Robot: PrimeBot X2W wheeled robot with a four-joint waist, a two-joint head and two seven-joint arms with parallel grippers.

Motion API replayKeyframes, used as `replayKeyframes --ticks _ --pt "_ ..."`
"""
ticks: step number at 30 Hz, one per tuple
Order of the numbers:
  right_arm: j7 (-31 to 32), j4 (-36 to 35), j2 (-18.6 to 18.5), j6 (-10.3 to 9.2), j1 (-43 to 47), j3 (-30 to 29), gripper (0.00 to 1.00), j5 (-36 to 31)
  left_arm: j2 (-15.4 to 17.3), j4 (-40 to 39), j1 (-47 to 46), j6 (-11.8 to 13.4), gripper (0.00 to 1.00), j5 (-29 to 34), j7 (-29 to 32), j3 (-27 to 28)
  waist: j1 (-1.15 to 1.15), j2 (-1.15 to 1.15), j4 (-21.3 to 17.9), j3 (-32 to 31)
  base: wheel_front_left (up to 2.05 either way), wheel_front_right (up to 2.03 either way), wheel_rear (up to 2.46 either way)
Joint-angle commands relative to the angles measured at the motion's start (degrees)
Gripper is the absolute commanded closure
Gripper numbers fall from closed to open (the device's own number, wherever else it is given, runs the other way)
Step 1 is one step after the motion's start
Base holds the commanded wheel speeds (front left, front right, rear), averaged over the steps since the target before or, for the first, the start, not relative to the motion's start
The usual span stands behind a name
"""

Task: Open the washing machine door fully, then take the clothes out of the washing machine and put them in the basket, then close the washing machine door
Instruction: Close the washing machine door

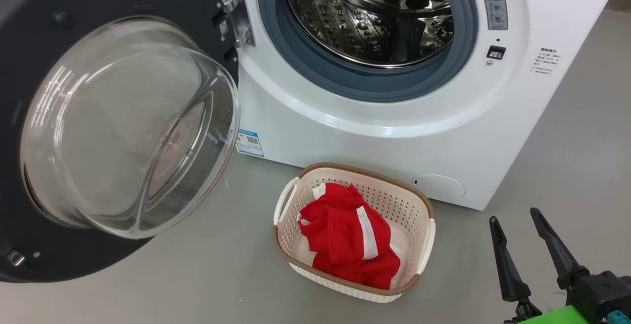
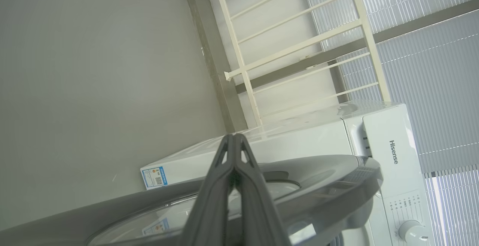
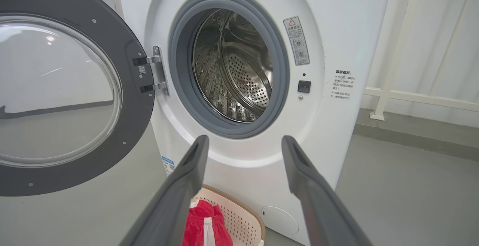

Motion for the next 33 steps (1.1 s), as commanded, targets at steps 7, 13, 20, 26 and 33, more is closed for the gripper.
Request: replayKeyframes --ticks 7,13,20,26,33 --pt "-0.32 -1.42 -0.79 0.36 -1.13 0.82 0.0 0.09 3.94 -1.89 -0.73 -1.93 1.0 0.24 4.62 -1.55 0.0 0.0 0.85 0.46 0.0 0.0 0.0" --pt "-0.6 -1.15 -0.79 0.36 -1.21 0.47 0.0 0.21 2.86 -4.64 0.68 -2.79 1.0 -1.36 8.47 -1.83 0.0 0.0 2.07 0.51 0.0 0.0 0.0" --pt "-0.84 -0.6 -0.79 0.36 -1.38 0.31 0.0 0.6 0.46 -9.11 3.35 -1.32 1.0 -2.57 10.35 -1.57 0.0 0.0 3.13 0.22 0.0 0.0 0.0" --pt "-1.05 -0.36 -0.79 0.36 -1.37 0.37 0.0 0.79 -2.55 -14.65 6.23 1.4 1.0 -3.08 12.59 -2.43 0.0 0.0 4.09 0.14 0.0 0.0 0.0" --pt "-1.19 -0.08 -0.79 0.36 -1.44 0.23 0.0 0.79 -6.71 -22.51 9.42 4.88 1.0 -5.98 15.51 -1.6 0.0 0.0 4.45 -0.22 0.0 0.0 0.0"
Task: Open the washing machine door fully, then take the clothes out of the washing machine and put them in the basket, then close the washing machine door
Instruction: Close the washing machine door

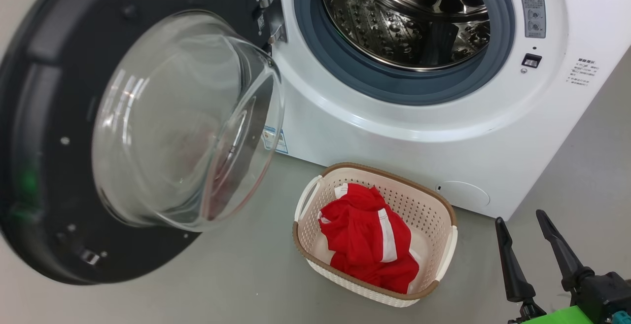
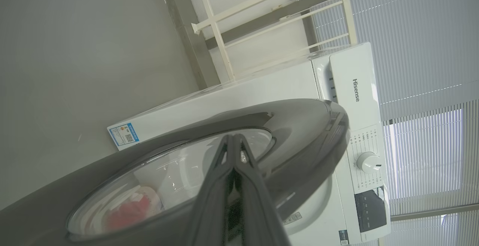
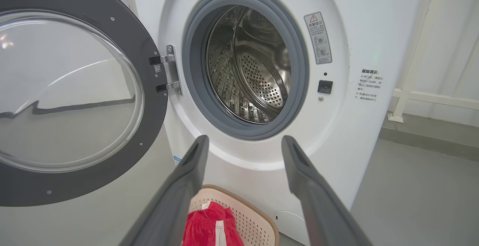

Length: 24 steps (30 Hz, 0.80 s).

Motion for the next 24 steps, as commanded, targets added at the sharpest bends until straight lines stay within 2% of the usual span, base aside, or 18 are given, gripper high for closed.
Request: replayKeyframes --ticks 1,12,17,24 --pt "-0.68 -1.12 -0.78 0.36 -1.28 1.27 0.0 0.35 0.94 -3.03 1.2 0.96 1.0 -0.73 1.64 0.31 0.0 0.0 0.08 -0.12 0.0 0.0 0.0" --pt "-0.82 -0.53 -0.78 0.36 -1.18 1.62 0.0 1.17 -5.66 -16.57 7.68 5.83 1.0 -4.47 6.01 0.34 0.0 0.0 0.12 -0.59 0.0 0.0 0.0" --pt "-0.84 -0.34 -0.78 0.36 -1.21 1.49 0.0 1.43 -9.14 -23.14 10.06 7.45 1.0 -6.27 7.57 -0.22 0.0 0.0 -0.63 -0.9 0.0 0.0 0.0" --pt "-0.84 -0.41 -0.78 0.36 -1.27 1.76 0.0 1.74 -12.22 -30.23 13.78 8.89 1.0 -7.47 8.53 -2.31 0.0 0.0 -2.73 -0.81 0.0 0.0 0.0"
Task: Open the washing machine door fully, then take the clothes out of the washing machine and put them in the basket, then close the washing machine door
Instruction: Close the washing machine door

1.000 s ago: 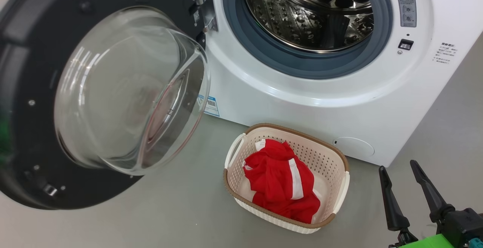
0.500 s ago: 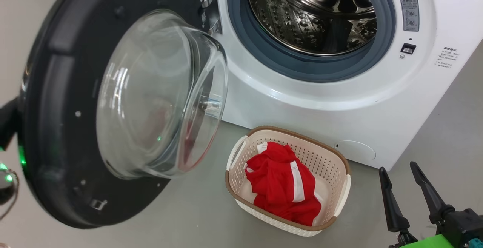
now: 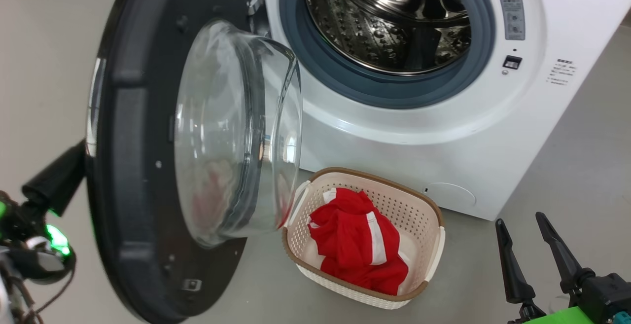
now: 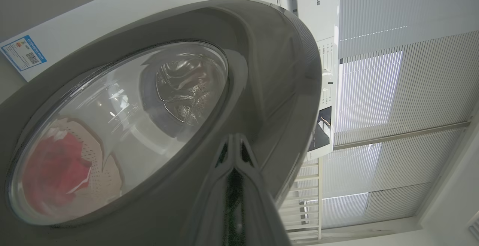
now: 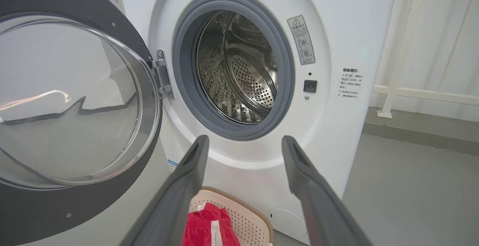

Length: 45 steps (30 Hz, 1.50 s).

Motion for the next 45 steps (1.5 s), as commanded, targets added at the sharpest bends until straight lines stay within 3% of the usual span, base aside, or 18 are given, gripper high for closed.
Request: replayKeyframes --ticks 1,23,45 --pt "-0.52 -1.4 -0.81 0.36 -1.32 1.69 0.0 0.07 0.53 -3.0 0.48 0.18 1.0 -0.91 1.17 -0.4 0.0 0.0 -0.86 0.3 0.0 0.0 0.0" --pt "-0.52 -1.65 -0.81 0.36 -3.32 1.21 0.0 0.88 -1.08 -15.46 6.9 -0.02 1.0 -8.83 -5.0 -8.73 0.0 0.0 -9.77 4.26 0.0 0.0 0.0" --pt "-0.52 -1.42 -0.81 0.36 -5.28 1.62 0.0 2.47 -1.09 -16.56 7.86 -3.23 1.0 -10.64 -14.74 -17.03 0.0 0.0 -16.94 7.28 0.0 0.0 0.0"
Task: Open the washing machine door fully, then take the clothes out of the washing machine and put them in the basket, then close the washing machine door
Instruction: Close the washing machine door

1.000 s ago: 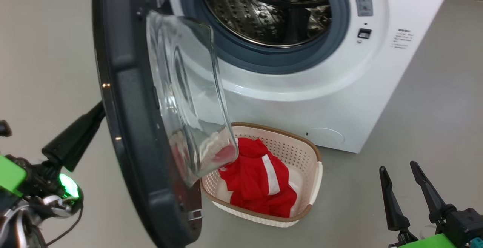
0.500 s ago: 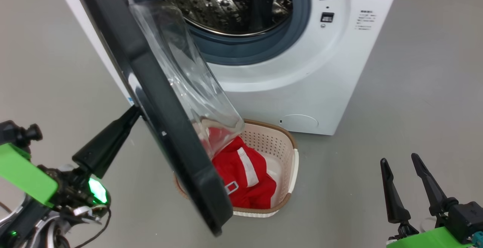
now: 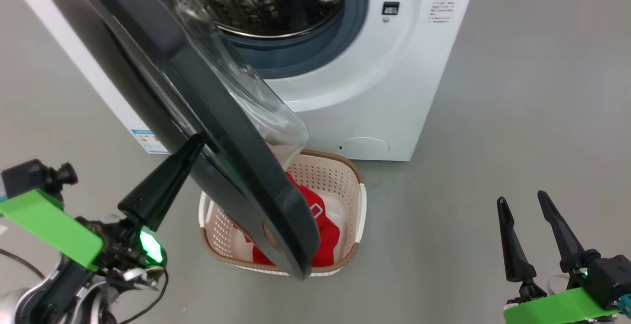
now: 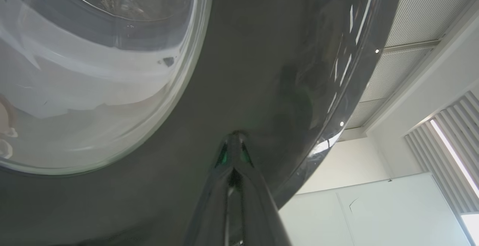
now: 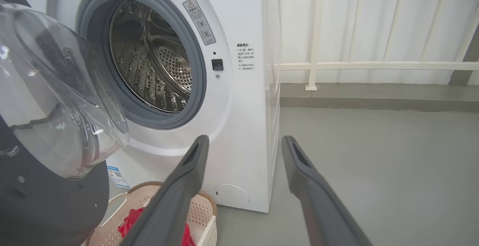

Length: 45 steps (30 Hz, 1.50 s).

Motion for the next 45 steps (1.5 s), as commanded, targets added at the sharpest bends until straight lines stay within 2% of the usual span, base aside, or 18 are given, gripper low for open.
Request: replayKeyframes --ticks 1,14,31,45 --pt "-0.37 -1.26 -0.78 0.36 -2.21 1.56 0.0 0.6 0.7 -1.27 -1.18 -1.18 1.0 -0.42 -1.08 0.53 0.0 0.0 -1.18 0.75 0.0 0.0 0.0" --pt "-0.37 -1.08 -0.78 0.36 -3.27 2.13 0.0 1.0 0.7 1.71 -5.13 -2.91 1.0 -4.19 -8.06 -4.41 0.0 0.0 -5.55 3.16 0.0 0.0 0.0" --pt "-0.37 -1.19 -0.78 0.36 -3.62 2.46 0.0 0.84 0.7 8.61 -12.38 -5.82 1.0 -4.68 -11.07 -7.26 0.0 0.0 -9.55 4.91 0.0 0.0 0.0" --pt "-0.37 -1.73 -0.78 0.36 -5.7 3.13 0.0 -0.24 0.7 14.12 -20.51 -8.95 1.0 -4.48 -12.68 -7.84 0.0 0.0 -10.92 10.26 0.0 0.0 0.0"
